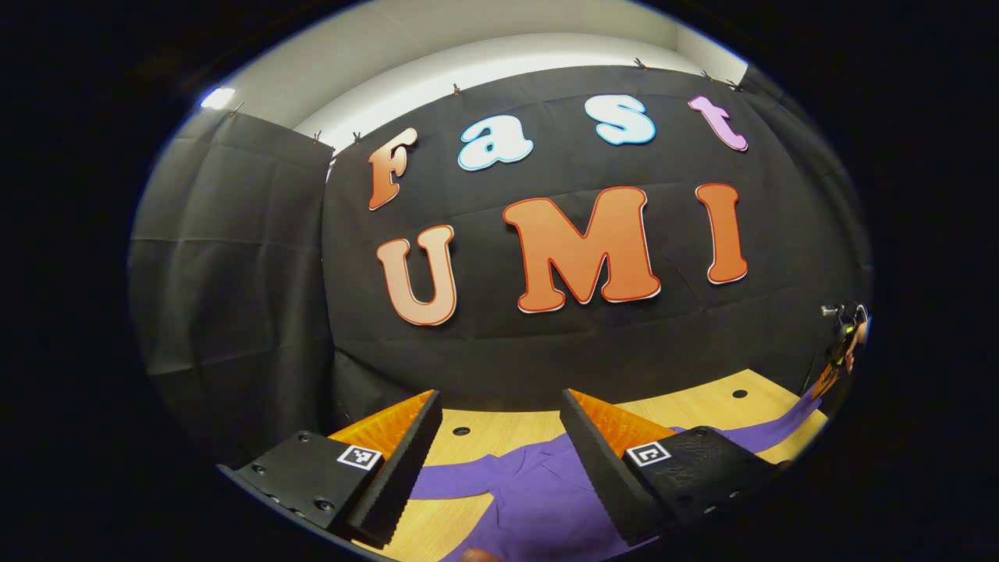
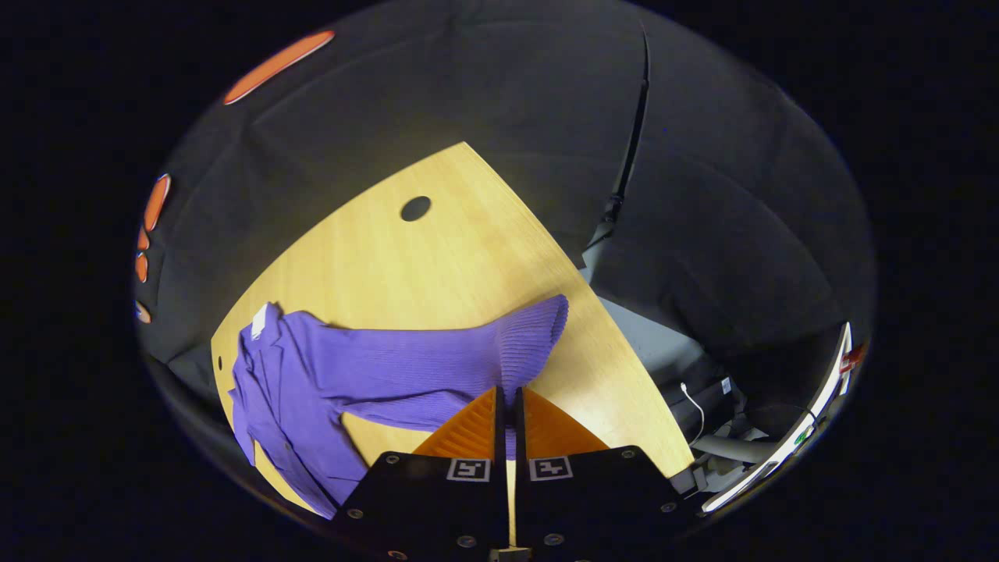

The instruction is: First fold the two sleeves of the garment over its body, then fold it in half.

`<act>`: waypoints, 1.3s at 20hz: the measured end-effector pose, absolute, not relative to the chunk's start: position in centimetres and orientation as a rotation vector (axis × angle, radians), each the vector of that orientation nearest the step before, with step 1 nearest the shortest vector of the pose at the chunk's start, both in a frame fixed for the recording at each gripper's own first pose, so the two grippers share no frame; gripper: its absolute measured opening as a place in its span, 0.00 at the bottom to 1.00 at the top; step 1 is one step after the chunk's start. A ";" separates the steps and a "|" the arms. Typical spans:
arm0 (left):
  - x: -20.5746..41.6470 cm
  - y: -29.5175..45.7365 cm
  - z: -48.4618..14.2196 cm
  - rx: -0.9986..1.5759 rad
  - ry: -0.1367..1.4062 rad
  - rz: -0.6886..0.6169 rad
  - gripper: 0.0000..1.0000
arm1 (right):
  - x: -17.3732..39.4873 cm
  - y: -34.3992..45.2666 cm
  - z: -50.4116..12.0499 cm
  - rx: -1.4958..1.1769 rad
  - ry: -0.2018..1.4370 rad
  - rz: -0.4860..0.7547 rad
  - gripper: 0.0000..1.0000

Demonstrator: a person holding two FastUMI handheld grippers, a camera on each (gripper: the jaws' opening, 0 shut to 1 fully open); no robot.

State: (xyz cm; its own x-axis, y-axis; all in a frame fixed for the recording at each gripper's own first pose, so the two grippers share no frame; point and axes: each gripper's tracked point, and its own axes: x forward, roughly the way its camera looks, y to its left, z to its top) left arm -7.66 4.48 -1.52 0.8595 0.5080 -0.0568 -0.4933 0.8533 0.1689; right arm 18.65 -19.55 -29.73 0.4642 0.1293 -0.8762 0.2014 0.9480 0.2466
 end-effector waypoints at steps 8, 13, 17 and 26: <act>-8.6 10.6 -2.9 0.092 0.094 0.461 0.98 | 16.1 -12.7 -20.3 0.293 0.969 -0.018 0.04; -9.5 14.8 -4.0 0.081 0.101 0.467 0.98 | 16.5 -5.6 -16.5 0.239 0.920 0.066 0.04; -10.6 18.1 -4.7 0.078 0.112 0.481 0.98 | 16.8 1.3 -14.8 0.199 0.906 0.152 0.04; -13.2 26.2 -6.6 0.067 0.149 0.549 0.98 | 16.1 18.5 -11.8 0.104 0.882 0.374 0.04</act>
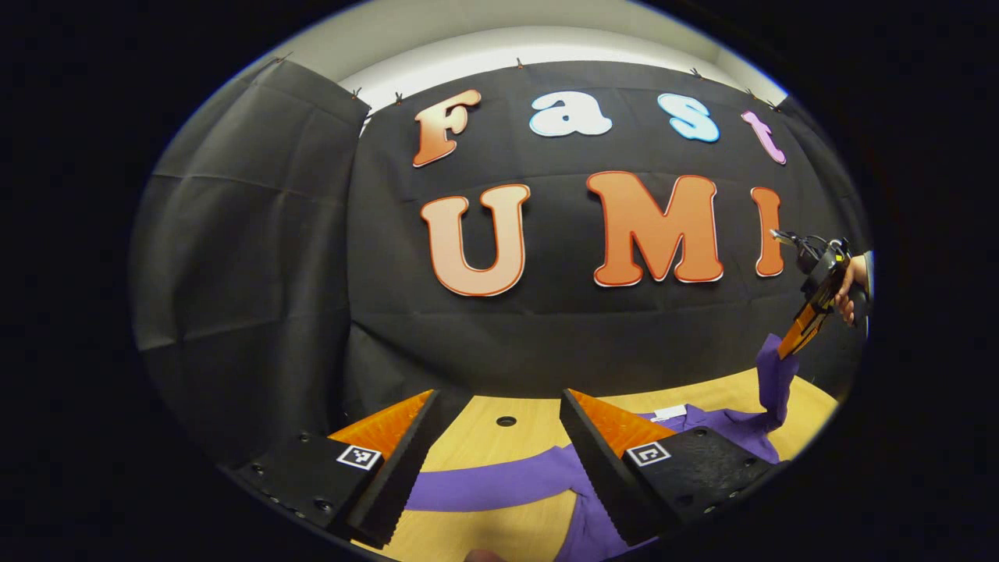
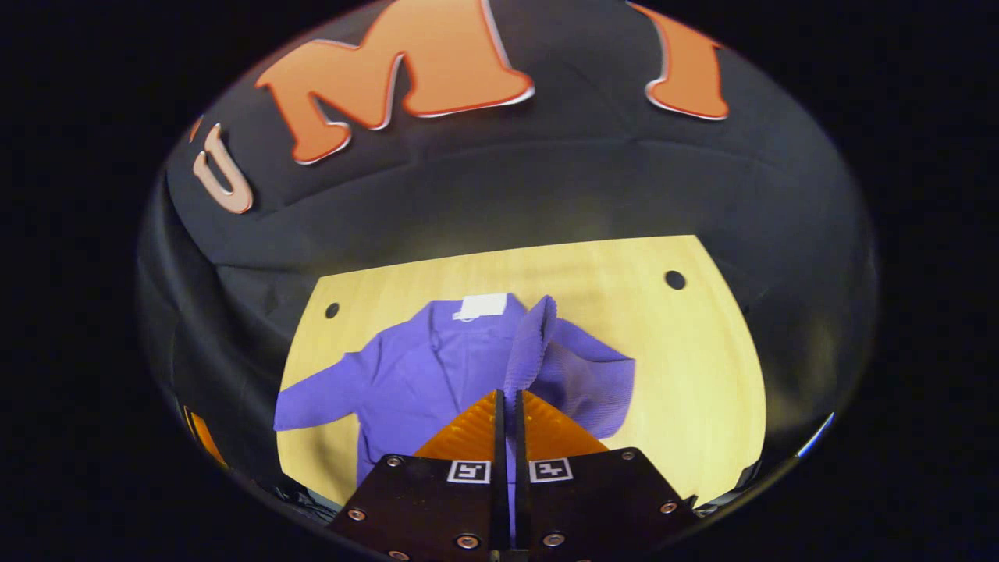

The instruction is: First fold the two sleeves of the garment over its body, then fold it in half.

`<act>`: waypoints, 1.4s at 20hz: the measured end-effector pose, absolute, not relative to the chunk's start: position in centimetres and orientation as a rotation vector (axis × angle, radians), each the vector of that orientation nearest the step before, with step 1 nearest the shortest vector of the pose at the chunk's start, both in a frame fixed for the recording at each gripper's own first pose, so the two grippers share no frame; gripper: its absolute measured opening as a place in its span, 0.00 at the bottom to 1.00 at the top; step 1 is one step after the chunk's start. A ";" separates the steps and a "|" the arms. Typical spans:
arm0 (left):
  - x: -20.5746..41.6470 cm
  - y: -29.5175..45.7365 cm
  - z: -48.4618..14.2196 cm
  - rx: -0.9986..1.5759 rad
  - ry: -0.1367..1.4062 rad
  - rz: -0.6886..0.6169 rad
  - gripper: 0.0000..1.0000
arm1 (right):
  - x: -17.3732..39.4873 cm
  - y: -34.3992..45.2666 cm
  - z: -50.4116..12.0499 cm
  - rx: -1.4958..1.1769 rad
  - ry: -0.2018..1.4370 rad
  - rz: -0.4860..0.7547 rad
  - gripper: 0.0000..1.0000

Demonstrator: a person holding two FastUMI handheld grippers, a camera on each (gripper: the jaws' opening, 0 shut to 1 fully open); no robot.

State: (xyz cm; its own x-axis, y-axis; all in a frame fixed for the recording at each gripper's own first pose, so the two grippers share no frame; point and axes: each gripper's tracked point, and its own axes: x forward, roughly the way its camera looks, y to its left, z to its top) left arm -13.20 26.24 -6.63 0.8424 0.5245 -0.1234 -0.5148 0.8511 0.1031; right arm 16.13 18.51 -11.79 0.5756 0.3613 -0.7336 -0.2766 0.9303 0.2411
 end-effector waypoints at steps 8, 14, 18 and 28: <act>-15.4 34.4 -12.0 0.022 0.286 0.641 0.98 | 14.1 30.1 -14.8 0.085 0.928 0.470 0.03; -15.7 39.3 -17.4 -0.057 0.434 0.692 0.98 | 11.6 35.4 -14.5 0.174 0.912 0.561 0.40; -15.3 41.2 -20.5 -0.112 0.516 0.684 0.98 | 12.3 34.0 -12.2 0.160 0.791 0.551 0.69; -15.8 44.7 -33.2 -0.436 0.928 0.679 0.99 | 12.1 24.2 -5.5 0.058 0.440 0.424 0.95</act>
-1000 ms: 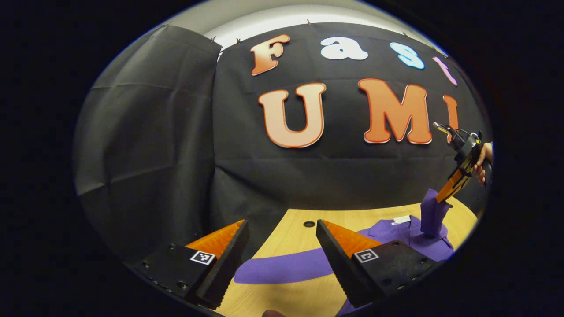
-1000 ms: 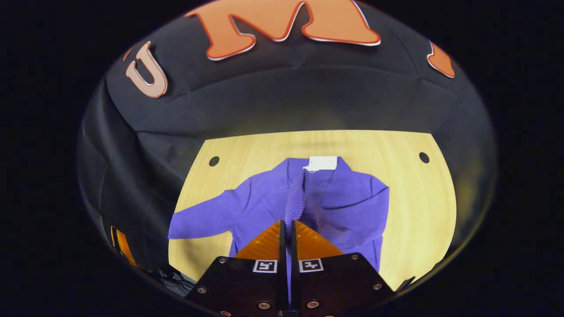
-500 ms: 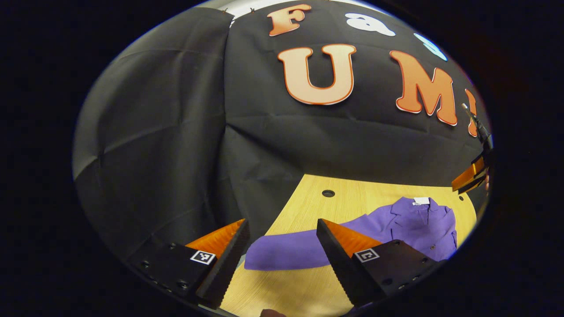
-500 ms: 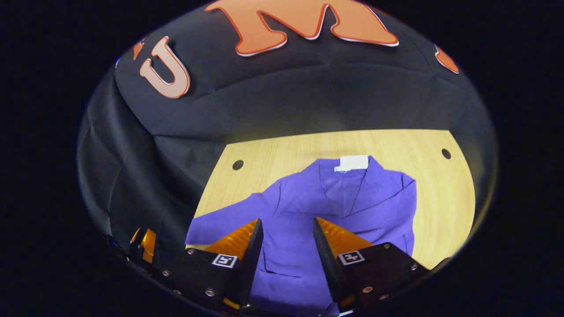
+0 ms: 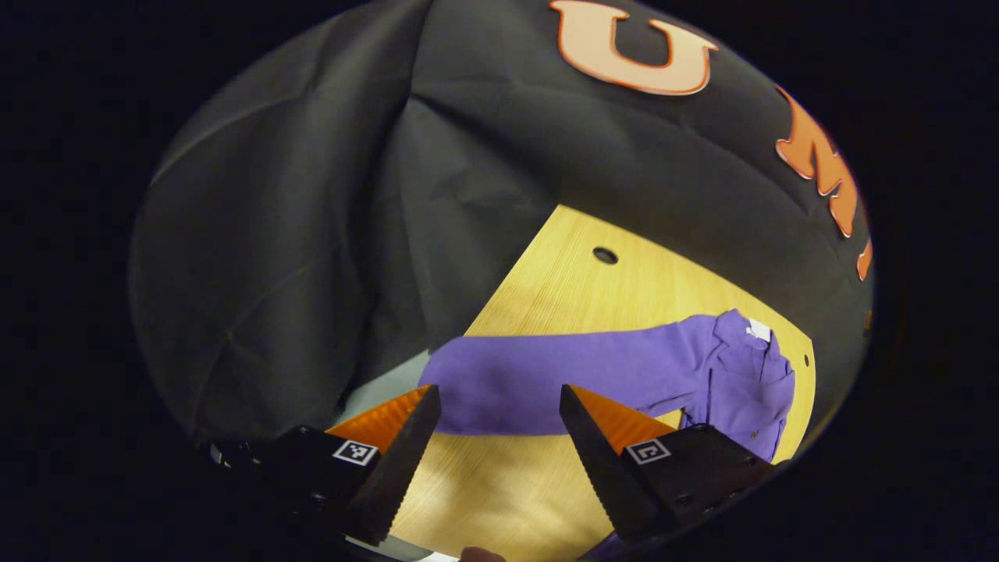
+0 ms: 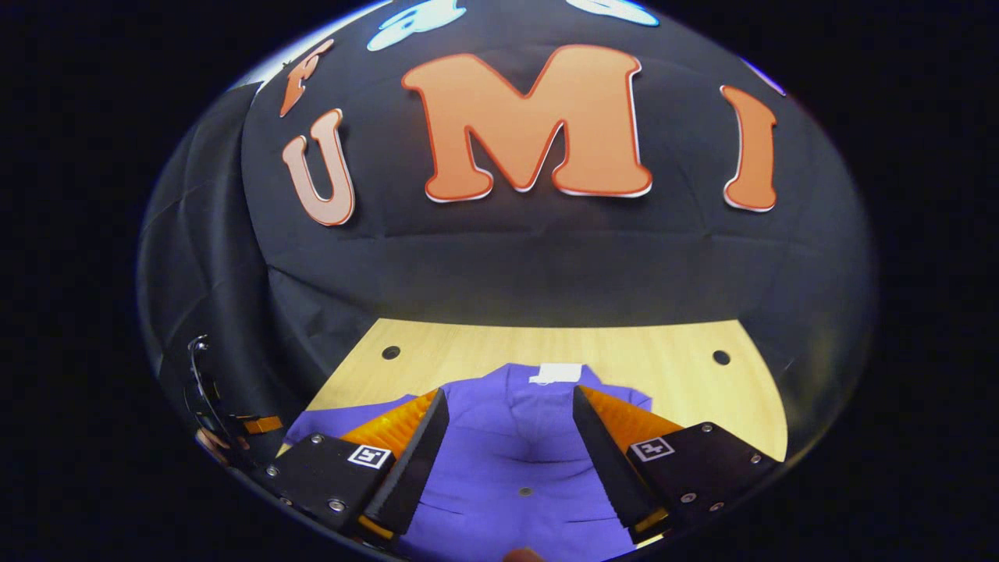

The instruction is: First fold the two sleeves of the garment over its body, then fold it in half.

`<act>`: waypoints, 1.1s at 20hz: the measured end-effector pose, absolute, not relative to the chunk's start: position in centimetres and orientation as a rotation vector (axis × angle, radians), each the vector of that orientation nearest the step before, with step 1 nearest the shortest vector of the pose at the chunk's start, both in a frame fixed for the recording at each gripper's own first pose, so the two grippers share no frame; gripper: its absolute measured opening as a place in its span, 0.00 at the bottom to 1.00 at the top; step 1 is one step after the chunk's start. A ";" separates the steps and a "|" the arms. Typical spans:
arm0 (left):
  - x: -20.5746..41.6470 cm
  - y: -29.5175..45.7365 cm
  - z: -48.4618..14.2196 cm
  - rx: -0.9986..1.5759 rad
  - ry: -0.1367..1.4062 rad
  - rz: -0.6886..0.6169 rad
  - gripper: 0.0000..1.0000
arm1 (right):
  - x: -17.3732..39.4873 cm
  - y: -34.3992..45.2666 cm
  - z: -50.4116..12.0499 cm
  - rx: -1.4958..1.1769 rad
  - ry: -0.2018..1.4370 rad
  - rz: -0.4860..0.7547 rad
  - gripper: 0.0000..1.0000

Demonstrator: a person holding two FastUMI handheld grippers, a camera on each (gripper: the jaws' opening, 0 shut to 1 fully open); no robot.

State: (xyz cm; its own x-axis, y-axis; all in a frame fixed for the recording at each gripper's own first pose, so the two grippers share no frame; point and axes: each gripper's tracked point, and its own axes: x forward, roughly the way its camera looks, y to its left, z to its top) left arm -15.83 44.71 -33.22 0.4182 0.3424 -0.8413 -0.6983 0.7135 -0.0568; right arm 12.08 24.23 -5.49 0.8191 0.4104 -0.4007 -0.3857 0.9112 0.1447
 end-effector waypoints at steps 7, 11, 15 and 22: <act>-15.1 45.0 -41.3 -0.535 1.200 0.643 0.98 | 9.6 16.7 -5.5 0.056 0.386 0.320 0.95; -15.9 45.4 -43.5 -0.590 1.291 0.638 0.98 | 8.2 13.0 -7.5 0.074 0.421 0.242 0.95; -17.3 44.1 -44.7 -0.676 1.342 0.630 0.98 | 7.3 11.8 -9.1 0.107 0.458 0.213 0.95; -18.1 45.4 -45.4 -0.566 1.423 0.685 0.81 | 8.0 11.7 -8.1 0.117 0.448 0.259 0.95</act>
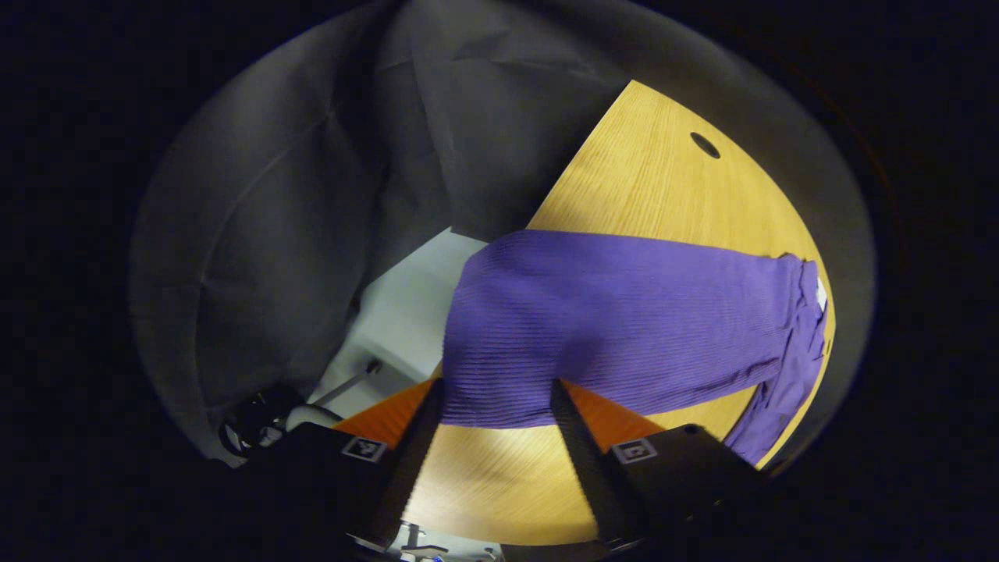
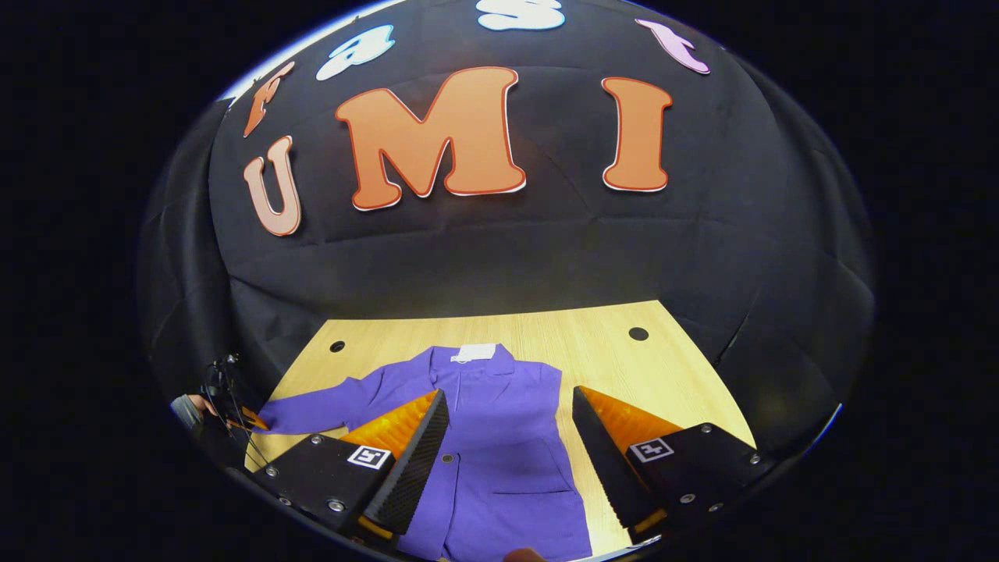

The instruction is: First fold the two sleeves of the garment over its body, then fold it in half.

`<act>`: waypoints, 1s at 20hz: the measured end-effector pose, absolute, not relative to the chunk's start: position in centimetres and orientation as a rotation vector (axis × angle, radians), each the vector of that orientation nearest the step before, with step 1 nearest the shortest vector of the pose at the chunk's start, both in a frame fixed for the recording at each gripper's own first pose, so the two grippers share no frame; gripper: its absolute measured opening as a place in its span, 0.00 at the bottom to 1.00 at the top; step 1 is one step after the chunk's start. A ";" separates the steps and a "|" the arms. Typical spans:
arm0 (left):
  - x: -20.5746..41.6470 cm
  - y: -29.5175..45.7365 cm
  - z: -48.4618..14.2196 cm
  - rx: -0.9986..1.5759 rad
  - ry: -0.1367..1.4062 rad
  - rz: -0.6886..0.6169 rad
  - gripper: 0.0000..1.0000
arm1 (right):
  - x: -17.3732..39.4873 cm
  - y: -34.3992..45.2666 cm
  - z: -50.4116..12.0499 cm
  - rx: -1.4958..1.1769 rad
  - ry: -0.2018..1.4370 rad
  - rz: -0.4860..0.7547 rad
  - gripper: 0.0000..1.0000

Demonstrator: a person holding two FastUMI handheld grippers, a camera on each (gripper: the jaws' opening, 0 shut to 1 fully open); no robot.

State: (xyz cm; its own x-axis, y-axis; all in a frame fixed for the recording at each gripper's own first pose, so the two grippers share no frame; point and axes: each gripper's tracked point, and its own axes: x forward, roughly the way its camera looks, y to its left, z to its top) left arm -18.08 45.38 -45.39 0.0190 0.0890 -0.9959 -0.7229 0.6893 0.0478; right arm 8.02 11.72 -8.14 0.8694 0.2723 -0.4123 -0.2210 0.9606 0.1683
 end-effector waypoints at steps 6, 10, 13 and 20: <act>-15.7 44.2 -44.5 -0.605 1.355 0.646 0.11 | 7.9 9.4 -8.7 0.106 0.456 0.261 0.95; -12.7 42.5 -40.6 -0.511 1.307 0.586 0.07 | 8.2 7.7 -8.3 0.127 0.446 0.262 0.95; -8.6 40.2 -36.7 -0.430 1.241 0.507 0.07 | 8.3 6.7 -7.9 0.145 0.425 0.267 0.95; -0.5 32.0 -27.9 -0.357 1.140 0.300 0.07 | 7.2 4.3 -8.5 0.166 0.409 0.280 0.95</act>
State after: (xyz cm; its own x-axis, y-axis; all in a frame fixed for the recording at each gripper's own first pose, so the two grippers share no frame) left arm -0.48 32.02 -27.86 0.3889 0.0511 -0.9198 -0.4086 0.9044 -0.1226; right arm 7.18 4.28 -8.47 0.8797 0.3009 -0.3681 -0.2344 0.9481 0.2149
